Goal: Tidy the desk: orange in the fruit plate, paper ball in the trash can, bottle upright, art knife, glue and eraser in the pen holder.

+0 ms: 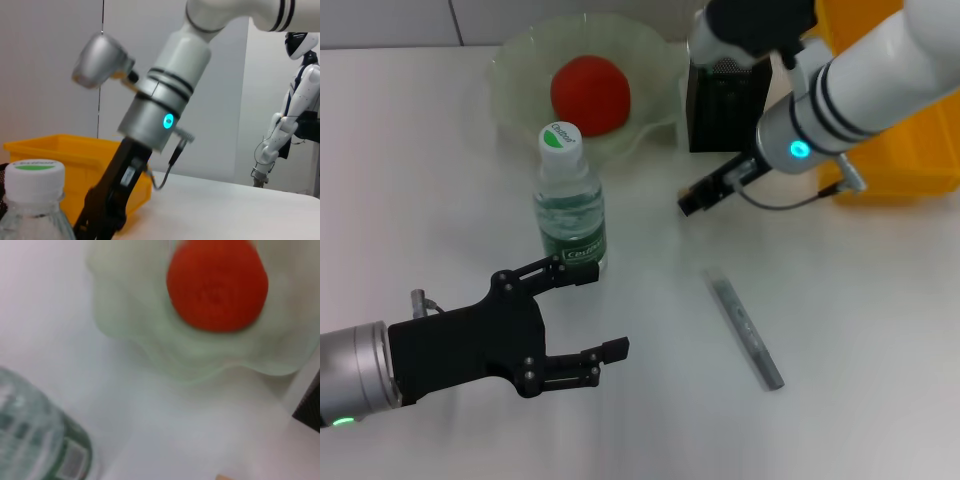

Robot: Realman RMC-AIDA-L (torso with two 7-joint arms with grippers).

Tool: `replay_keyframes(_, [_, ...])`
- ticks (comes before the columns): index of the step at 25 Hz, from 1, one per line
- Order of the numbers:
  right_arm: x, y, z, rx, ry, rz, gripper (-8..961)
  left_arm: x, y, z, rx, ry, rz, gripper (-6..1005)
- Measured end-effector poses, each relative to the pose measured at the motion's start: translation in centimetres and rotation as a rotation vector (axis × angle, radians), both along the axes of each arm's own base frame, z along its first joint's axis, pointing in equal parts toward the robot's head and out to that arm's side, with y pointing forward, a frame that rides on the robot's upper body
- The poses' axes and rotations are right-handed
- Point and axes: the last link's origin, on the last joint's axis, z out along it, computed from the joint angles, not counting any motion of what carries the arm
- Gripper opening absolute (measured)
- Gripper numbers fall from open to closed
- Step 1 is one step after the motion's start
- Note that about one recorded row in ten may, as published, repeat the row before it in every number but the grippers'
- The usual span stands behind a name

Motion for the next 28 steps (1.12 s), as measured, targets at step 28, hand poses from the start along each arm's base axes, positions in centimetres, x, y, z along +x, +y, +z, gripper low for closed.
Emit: replay_keyframes(28, [-0.4,5.3,8.0,0.297,0.089,0.119,428,0.0,0.0,0.1,0.0,-0.001,-0.001,859])
